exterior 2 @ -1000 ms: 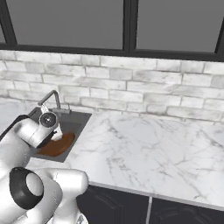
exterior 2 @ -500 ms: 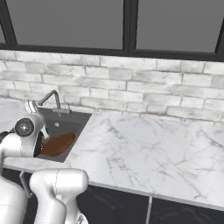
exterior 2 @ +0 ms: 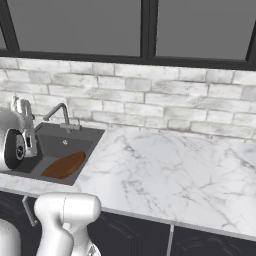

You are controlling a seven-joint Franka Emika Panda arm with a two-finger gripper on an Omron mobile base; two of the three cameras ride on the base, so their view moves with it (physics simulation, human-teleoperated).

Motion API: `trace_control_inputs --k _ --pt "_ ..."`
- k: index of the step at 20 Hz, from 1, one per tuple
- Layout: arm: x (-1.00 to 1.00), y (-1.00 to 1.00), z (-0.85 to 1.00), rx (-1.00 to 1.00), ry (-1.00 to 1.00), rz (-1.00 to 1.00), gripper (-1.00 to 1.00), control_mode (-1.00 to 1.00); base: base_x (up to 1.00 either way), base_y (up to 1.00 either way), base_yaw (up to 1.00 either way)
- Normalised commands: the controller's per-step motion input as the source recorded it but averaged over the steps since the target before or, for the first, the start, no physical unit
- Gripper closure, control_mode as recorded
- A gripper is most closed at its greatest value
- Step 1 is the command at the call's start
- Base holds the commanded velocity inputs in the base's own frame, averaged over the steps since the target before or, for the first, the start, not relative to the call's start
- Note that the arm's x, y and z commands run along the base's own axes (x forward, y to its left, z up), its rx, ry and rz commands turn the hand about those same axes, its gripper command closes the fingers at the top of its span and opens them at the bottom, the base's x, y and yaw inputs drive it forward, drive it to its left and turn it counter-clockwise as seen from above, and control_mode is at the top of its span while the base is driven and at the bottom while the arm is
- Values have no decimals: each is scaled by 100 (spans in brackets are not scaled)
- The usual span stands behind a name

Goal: Move the cutting board and knife to the sink. Then move spray from the cabinet to the counter.

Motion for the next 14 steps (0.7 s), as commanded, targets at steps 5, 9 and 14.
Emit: trace_control_inputs --k 5,9,14 --pt "-96 -41 69 -2 44 -17 -100 -100 0 0 0" --pt "-13 0 1 0 0 -1 -100 -100 0 0 0" --pt "-2 0 0 0 0 0 -100 -100 0 0 0"
